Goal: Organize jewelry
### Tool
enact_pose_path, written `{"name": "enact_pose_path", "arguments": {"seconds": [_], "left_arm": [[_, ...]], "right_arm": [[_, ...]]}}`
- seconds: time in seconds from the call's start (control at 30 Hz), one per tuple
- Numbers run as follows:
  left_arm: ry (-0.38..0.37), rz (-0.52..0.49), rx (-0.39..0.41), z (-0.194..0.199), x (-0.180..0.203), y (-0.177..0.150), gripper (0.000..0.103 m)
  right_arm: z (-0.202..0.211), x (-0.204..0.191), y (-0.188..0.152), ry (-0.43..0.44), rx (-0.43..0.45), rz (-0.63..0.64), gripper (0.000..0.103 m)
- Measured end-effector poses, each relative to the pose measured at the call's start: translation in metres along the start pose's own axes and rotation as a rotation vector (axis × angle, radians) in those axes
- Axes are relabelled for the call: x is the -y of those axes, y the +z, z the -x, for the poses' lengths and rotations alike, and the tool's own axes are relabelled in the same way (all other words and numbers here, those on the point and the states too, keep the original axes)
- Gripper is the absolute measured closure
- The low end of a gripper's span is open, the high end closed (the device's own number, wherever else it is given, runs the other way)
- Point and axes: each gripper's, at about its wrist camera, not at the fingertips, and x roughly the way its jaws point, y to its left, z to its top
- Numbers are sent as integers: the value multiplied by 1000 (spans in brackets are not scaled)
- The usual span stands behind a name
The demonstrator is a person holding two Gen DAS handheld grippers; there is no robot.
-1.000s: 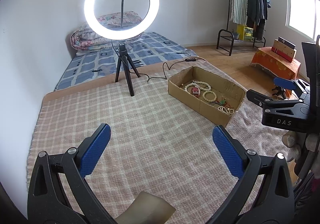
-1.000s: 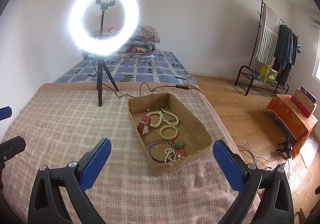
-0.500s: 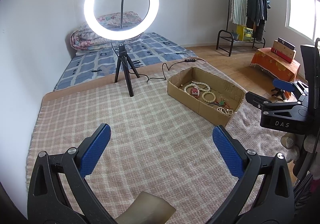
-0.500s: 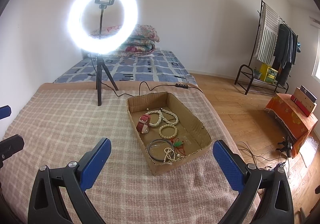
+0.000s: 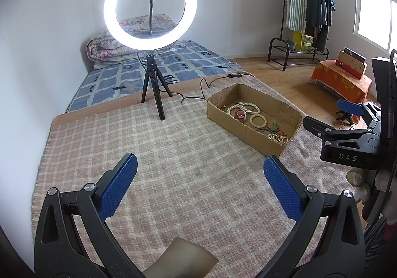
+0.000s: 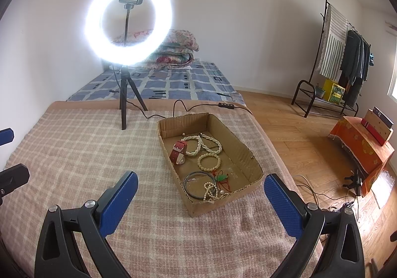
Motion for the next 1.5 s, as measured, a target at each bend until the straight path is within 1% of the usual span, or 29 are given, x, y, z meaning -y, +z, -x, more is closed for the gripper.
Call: {"name": "enact_pose_path", "arguments": {"seconds": [1.07, 1.23, 1.3, 1.43, 1.5], "left_arm": [[-2, 1, -1, 0, 2, 1, 0], [8, -20, 27, 2, 7, 0, 0], [6, -16, 22, 0, 7, -1, 0], [36, -6, 19, -2, 5, -2, 0], [38, 11, 13, -2, 2, -2, 0]], "right_arm": [[-1, -2, 0, 0, -6, 10, 0], [-1, -2, -1, 0, -9, 12, 0], [-1, -2, -1, -1, -11, 13, 0], [-1, 0, -2, -4, -10, 14, 0], [-2, 2, -2, -10, -11, 10, 0]]}}
